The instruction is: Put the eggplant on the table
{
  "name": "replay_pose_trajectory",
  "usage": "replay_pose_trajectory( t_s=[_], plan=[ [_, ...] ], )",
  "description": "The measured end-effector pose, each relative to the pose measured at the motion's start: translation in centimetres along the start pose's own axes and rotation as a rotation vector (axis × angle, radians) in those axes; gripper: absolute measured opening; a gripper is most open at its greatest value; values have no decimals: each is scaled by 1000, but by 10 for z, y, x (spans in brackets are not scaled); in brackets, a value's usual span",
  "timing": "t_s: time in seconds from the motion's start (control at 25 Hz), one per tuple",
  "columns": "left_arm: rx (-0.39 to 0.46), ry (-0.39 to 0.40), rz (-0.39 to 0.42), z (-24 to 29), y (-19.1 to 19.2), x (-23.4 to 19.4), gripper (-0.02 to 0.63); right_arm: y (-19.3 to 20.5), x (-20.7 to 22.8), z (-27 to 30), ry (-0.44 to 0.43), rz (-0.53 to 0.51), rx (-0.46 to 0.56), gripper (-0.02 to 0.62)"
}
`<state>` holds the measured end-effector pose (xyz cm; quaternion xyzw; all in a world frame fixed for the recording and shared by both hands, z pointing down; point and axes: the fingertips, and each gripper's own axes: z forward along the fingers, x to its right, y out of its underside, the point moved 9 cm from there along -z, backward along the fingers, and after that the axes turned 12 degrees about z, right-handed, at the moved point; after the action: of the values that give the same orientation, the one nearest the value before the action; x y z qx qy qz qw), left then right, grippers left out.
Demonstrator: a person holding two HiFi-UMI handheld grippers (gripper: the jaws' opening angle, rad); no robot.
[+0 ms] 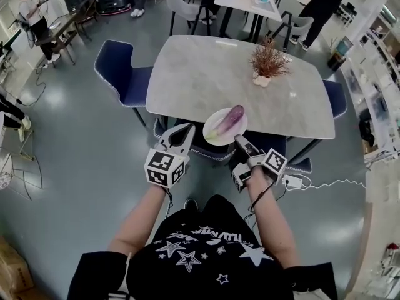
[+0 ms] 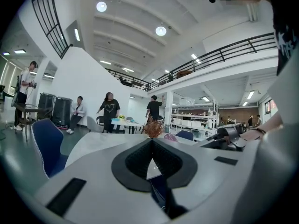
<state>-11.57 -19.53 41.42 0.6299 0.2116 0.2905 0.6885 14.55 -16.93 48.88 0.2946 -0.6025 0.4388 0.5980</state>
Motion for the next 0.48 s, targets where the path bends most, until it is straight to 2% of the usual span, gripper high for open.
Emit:
replay_pose_trajectory(
  t_s=[0.32, 0.48],
  plan=[
    [10, -7, -23, 9, 17, -2, 8, -10, 6, 5, -7, -15, 10, 20],
    [13, -19, -8, 23, 12, -10, 8, -25, 4, 28, -9, -4, 5, 20]
  ],
)
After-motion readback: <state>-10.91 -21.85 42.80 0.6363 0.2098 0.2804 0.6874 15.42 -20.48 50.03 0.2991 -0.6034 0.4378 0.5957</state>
